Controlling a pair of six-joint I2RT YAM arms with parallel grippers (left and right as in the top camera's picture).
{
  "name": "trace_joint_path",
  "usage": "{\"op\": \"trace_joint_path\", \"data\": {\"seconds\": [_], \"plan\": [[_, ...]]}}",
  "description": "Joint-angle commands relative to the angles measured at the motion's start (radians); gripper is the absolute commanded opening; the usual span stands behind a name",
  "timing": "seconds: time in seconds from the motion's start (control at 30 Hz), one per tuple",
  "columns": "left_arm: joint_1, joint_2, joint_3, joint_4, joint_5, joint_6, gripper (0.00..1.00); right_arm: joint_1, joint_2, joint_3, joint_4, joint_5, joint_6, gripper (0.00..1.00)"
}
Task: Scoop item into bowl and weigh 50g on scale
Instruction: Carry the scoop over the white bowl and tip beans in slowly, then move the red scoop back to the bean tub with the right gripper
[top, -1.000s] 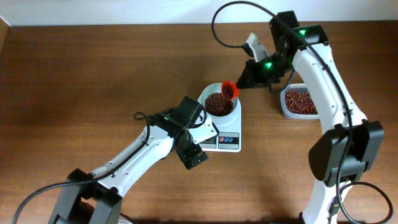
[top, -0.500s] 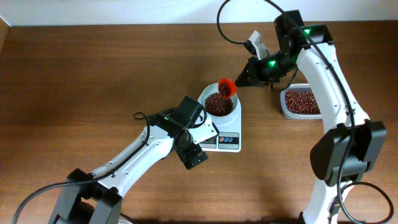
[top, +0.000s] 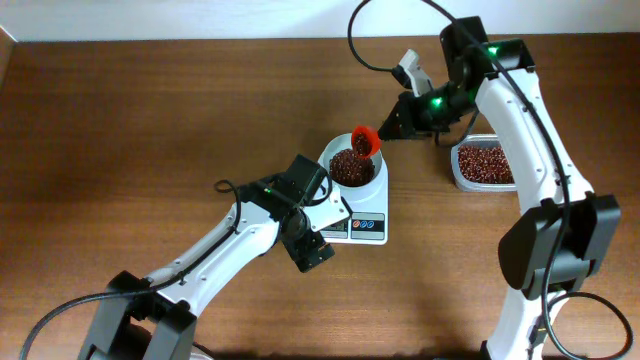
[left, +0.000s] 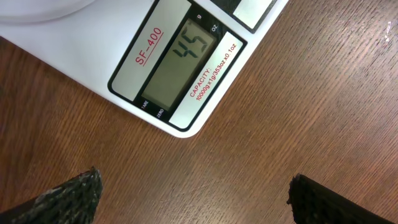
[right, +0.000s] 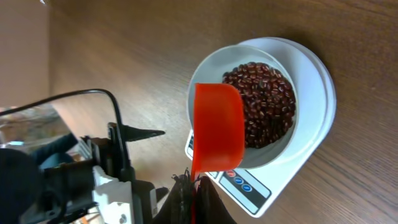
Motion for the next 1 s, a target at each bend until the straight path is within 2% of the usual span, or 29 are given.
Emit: {"op": "trace_joint_path", "data": {"seconds": [0.0, 0.23, 0.77, 0.87, 0.97], "plan": [[0.002, -0.012, -0.004, 0.002, 0.014, 0.016, 0.99, 0.061, -0.022, 0.021, 0.003, 0.131, -0.002, 0.04], [0.002, -0.012, -0.004, 0.002, 0.014, 0.016, 0.99, 0.162, -0.022, 0.021, 0.014, 0.375, 0.015, 0.04], [0.002, -0.012, -0.004, 0.002, 0.014, 0.016, 0.99, 0.165, -0.022, 0.021, 0.060, 0.347, 0.048, 0.04], [0.002, -0.012, -0.004, 0.002, 0.014, 0.016, 0.99, 0.164, -0.022, 0.021, 0.059, 0.314, 0.049, 0.04], [0.002, -0.011, -0.004, 0.002, 0.014, 0.016, 0.99, 0.130, -0.022, 0.021, 0.059, 0.189, 0.049, 0.04]]}}
